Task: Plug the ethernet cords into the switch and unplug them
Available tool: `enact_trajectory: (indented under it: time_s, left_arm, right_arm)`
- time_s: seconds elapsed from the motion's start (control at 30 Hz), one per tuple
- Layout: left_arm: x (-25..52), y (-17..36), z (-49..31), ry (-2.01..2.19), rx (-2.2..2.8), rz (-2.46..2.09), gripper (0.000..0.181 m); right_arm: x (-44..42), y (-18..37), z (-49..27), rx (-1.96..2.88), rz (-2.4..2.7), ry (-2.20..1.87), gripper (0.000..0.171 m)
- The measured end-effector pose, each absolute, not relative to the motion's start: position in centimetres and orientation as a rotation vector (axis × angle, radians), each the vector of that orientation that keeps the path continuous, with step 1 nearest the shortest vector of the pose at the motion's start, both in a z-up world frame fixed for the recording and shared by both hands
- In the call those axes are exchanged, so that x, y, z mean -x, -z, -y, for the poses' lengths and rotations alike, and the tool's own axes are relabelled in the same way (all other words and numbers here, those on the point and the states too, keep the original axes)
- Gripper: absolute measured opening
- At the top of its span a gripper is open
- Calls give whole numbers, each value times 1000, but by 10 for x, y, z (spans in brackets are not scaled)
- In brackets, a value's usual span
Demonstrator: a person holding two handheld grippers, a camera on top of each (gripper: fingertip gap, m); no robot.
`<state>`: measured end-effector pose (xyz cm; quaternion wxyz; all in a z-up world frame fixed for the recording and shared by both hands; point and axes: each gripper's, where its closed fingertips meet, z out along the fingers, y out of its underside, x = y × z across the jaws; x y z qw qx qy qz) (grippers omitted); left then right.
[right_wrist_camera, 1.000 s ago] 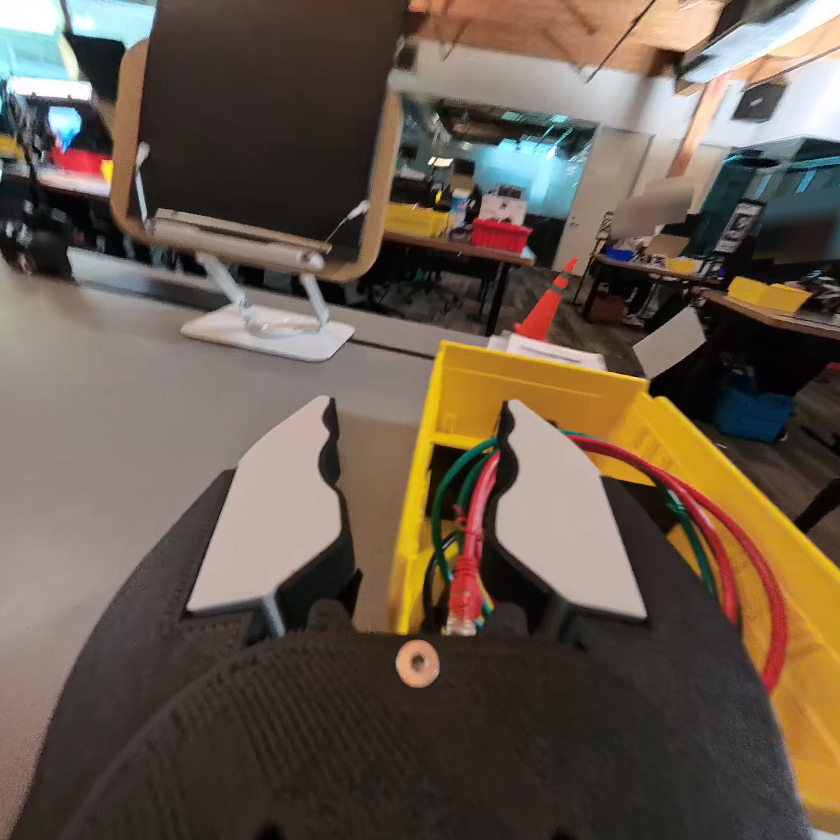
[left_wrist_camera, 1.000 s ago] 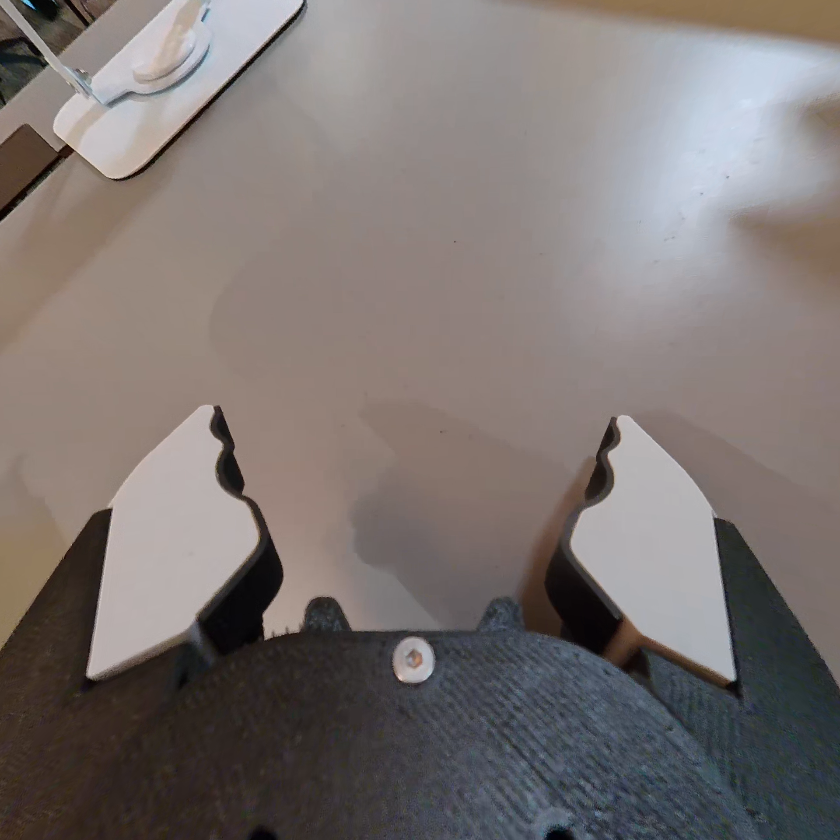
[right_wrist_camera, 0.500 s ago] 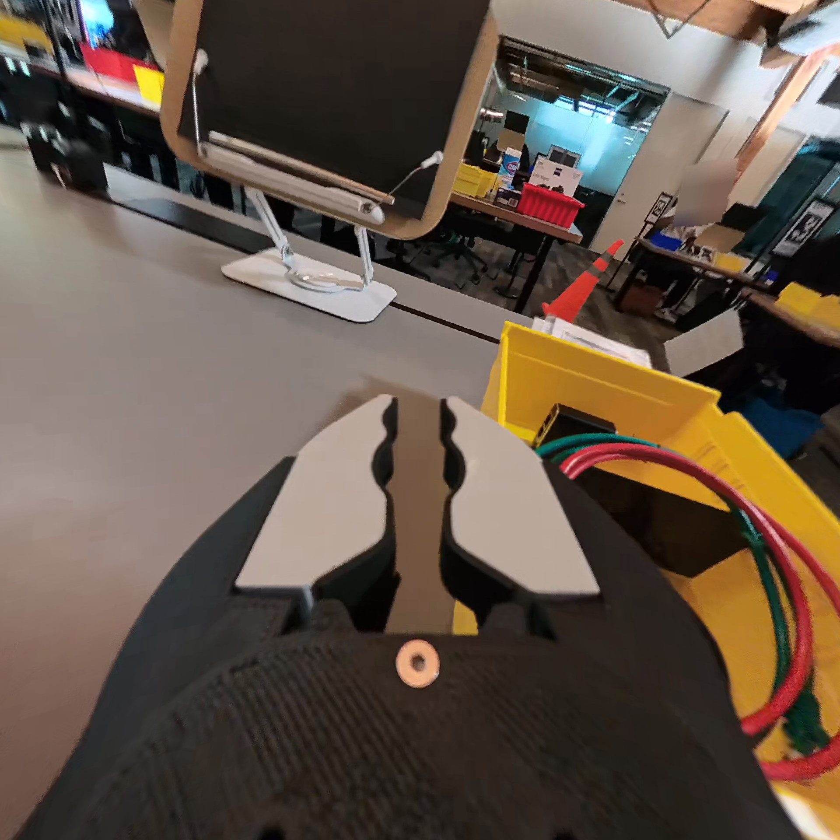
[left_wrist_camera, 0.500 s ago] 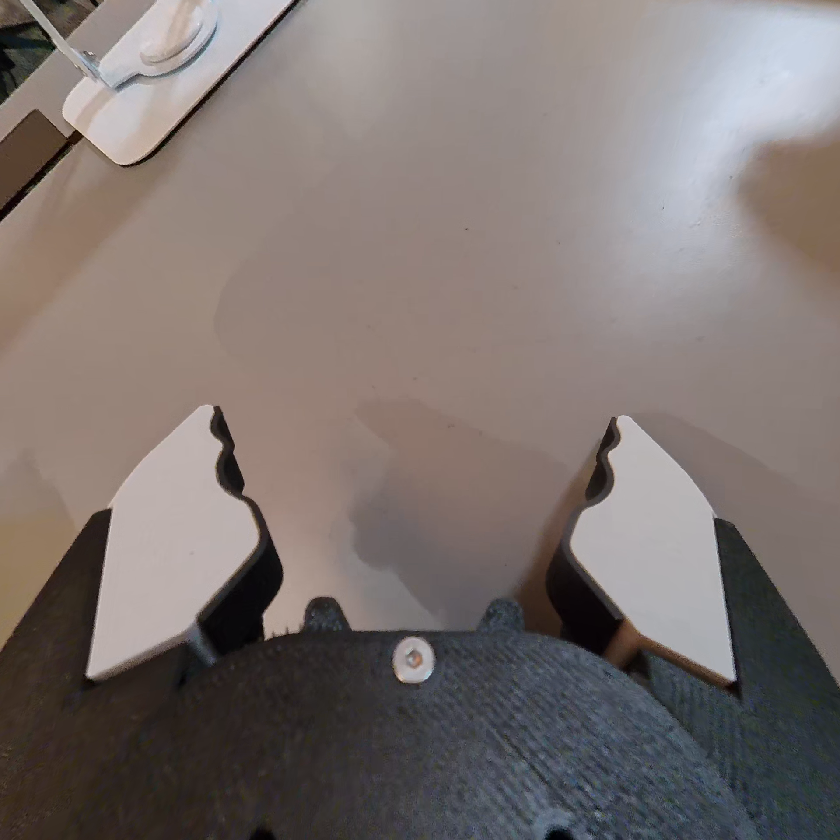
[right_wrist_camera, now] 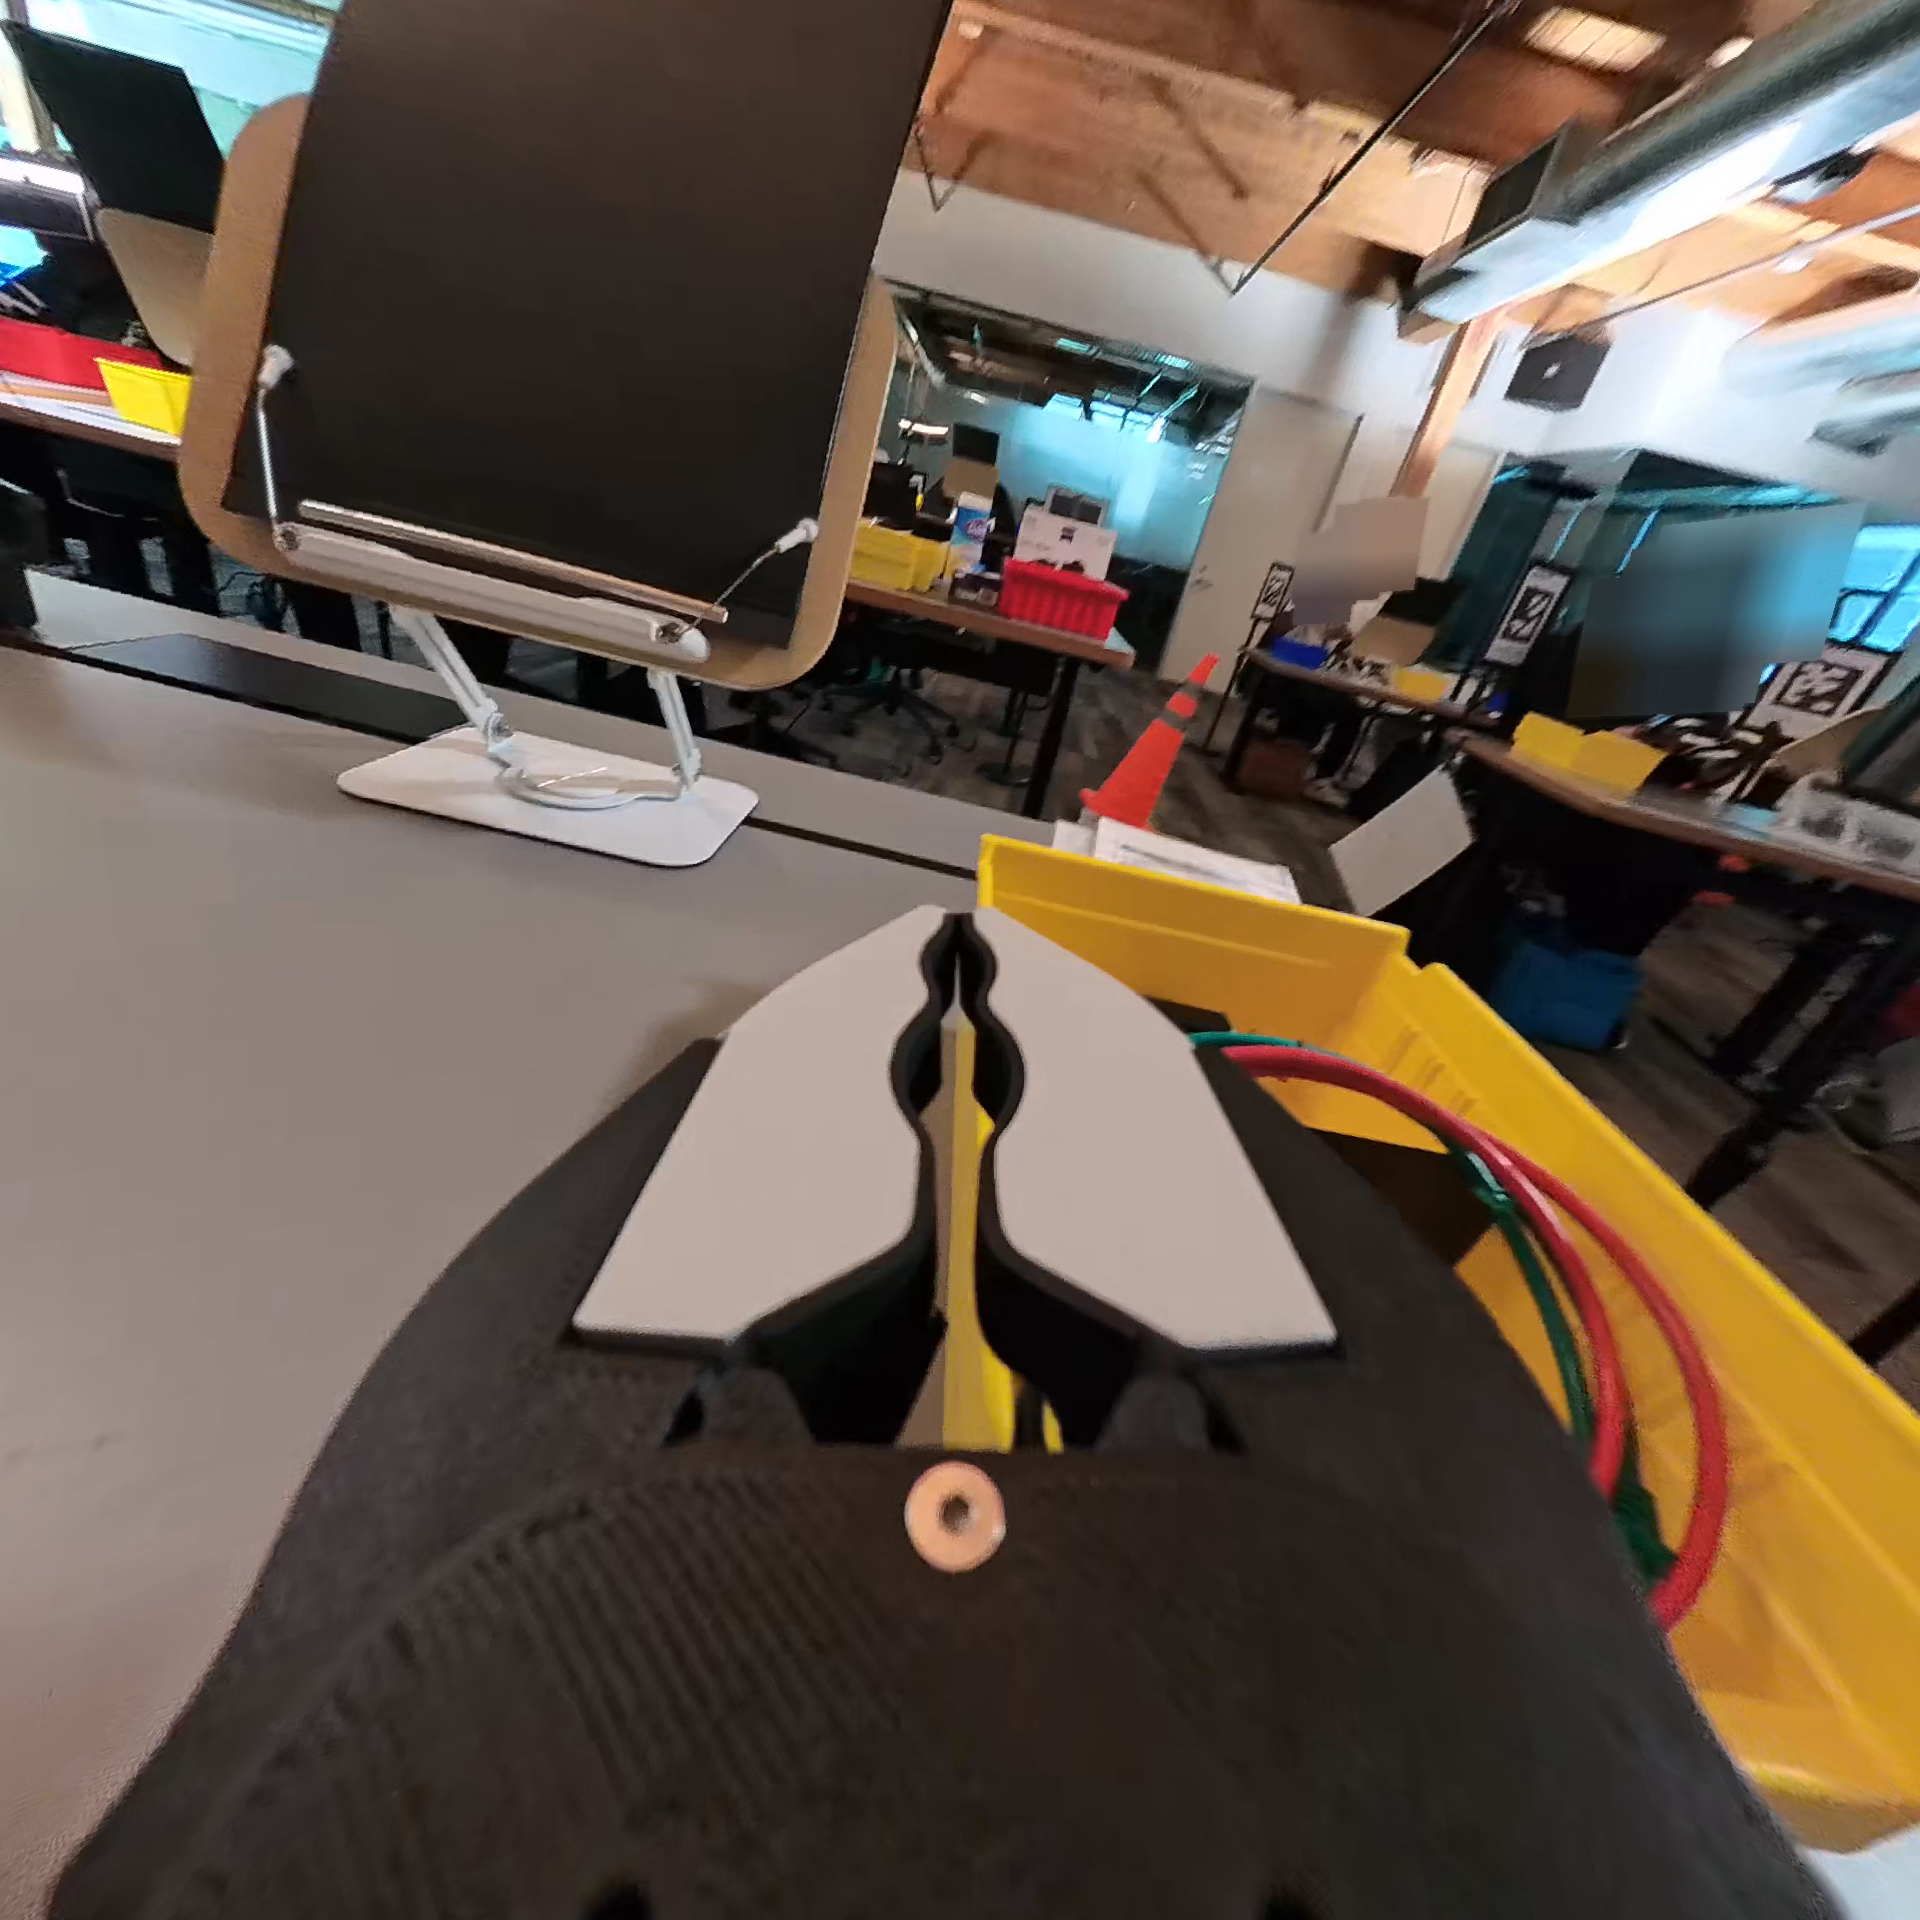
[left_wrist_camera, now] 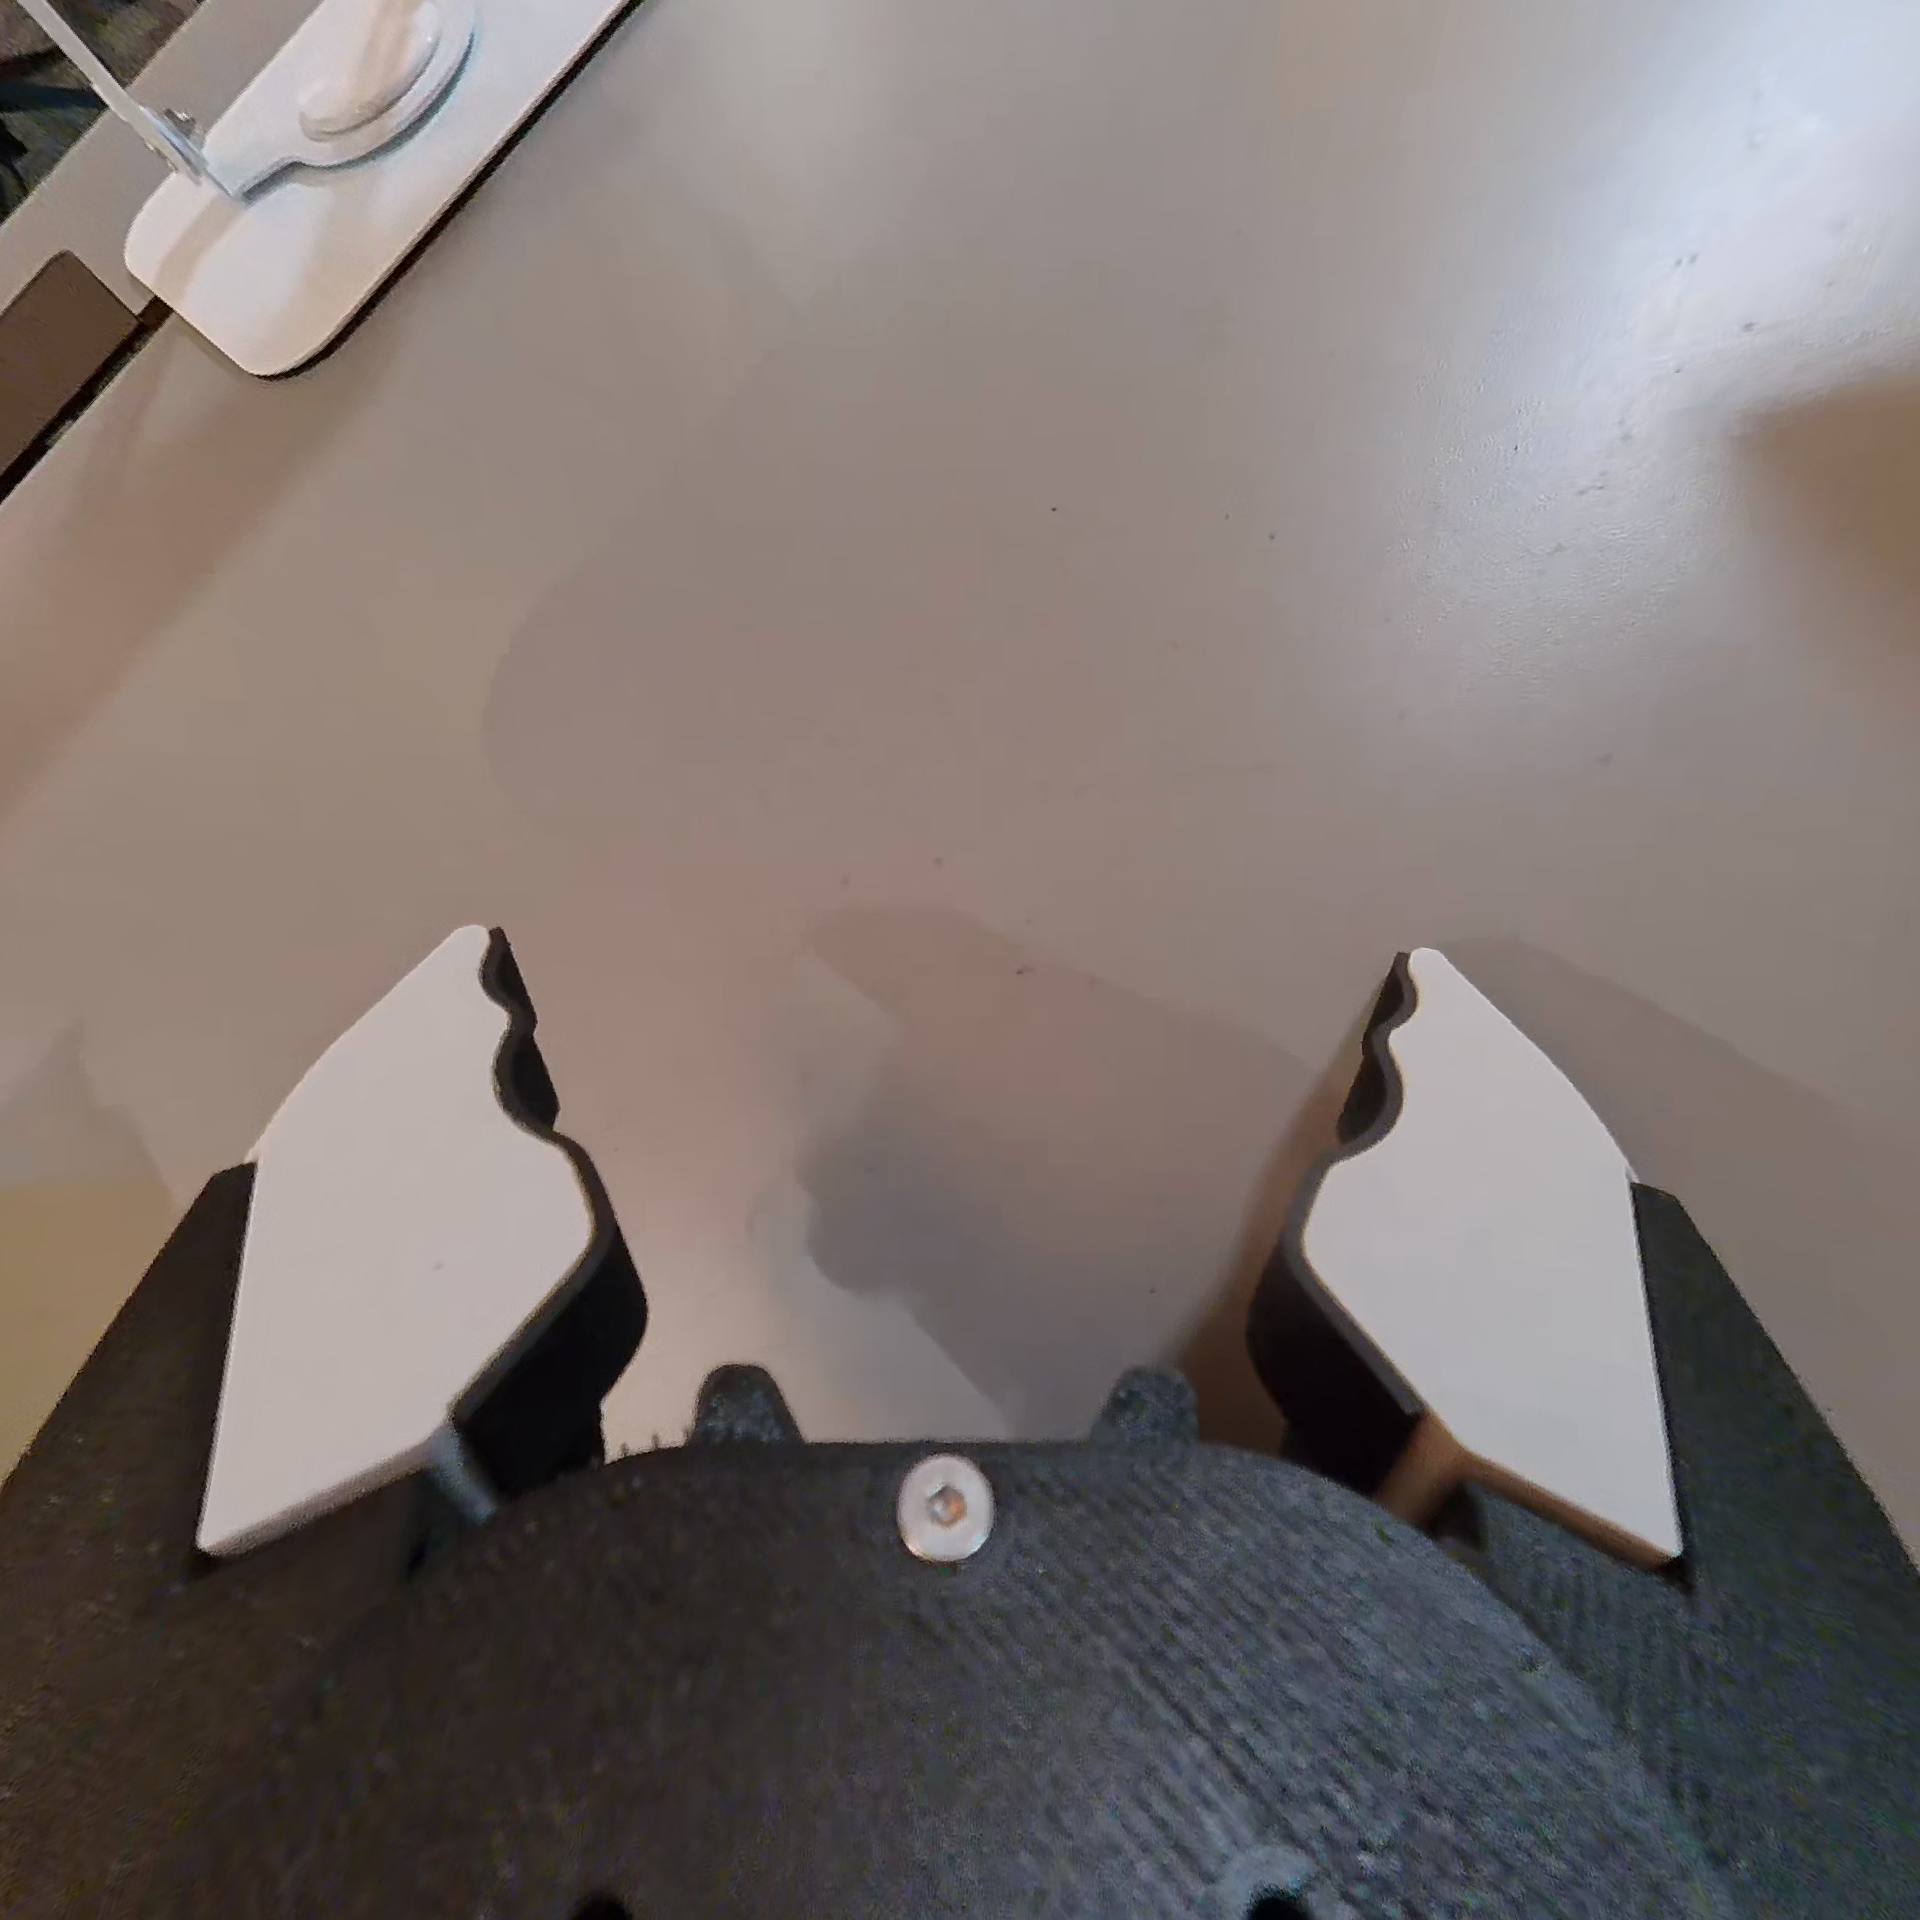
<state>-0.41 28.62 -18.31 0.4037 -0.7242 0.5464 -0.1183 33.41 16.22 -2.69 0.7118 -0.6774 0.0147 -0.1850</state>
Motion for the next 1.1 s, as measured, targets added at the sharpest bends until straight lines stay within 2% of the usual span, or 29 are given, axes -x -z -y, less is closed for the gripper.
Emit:
enact_trajectory:
  time_s: [0.23,0.5,0.57,0.73,0.9,1.03,1.1]
  left_arm:
    - [3,184,-284,308,1826,-1397,145]
    - [2,186,-281,326,1821,-1428,140]
    - [2,186,-280,327,1821,-1432,139]
    - [1,187,-278,327,1814,-1451,140]
    - [0,187,-276,336,1812,-1462,140]
    - [0,188,-274,345,1814,-1471,139]
    - [0,188,-274,346,1814,-1473,139]
  right_arm:
    - [-366,19,-138,1458,-113,424,6]
    - [-454,29,-90,1433,-356,492,6]
    - [-484,38,-72,1415,-480,546,12]
    - [-533,74,-43,1361,-828,447,51]
    - [-547,110,-44,1396,-1021,270,62]
    - [-545,112,-56,1420,-985,188,62]
    - [-537,110,-65,1446,-925,126,51]
